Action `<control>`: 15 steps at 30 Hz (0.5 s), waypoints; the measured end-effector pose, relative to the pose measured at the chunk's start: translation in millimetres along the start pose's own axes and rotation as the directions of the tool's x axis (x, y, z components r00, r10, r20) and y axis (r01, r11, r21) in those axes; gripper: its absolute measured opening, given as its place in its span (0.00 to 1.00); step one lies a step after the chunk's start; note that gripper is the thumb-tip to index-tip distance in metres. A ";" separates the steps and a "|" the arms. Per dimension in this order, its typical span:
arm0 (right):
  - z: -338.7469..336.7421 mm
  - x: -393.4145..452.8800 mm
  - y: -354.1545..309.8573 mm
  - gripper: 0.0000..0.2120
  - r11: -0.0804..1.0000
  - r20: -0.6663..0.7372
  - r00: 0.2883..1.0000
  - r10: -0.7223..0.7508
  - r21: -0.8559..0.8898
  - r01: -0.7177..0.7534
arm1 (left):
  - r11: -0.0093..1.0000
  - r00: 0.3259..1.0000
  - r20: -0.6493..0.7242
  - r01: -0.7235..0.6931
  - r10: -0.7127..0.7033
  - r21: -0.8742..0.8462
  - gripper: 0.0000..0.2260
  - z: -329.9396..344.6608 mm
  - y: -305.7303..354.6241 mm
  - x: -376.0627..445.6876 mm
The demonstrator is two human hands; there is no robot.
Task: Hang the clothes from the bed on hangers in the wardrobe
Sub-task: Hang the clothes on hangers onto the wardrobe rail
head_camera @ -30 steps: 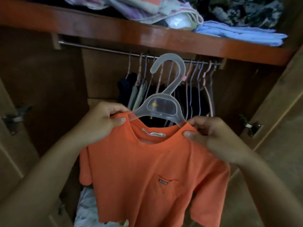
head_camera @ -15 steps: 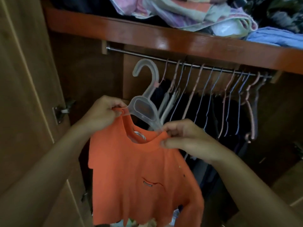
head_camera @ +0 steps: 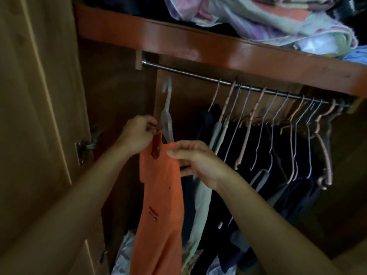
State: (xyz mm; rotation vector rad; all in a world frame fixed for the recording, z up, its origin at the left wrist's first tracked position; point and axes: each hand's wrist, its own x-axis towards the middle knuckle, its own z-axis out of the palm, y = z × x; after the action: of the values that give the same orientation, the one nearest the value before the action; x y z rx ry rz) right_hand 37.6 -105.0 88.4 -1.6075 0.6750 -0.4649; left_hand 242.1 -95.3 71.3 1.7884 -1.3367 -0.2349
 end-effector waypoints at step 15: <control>-27.7 96.2 -19.2 0.12 0.989 -0.312 0.948 -0.056 0.112 0.095 | 0.995 0.993 -0.065 -0.098 0.097 -0.012 0.10 2.0 -1.8 14.4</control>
State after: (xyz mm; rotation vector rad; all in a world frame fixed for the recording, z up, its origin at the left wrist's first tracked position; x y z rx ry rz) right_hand 94.5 -188.2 103.6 -1.4585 0.8031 -0.8118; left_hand 248.0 -108.5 73.5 1.6991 -1.3684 -0.1332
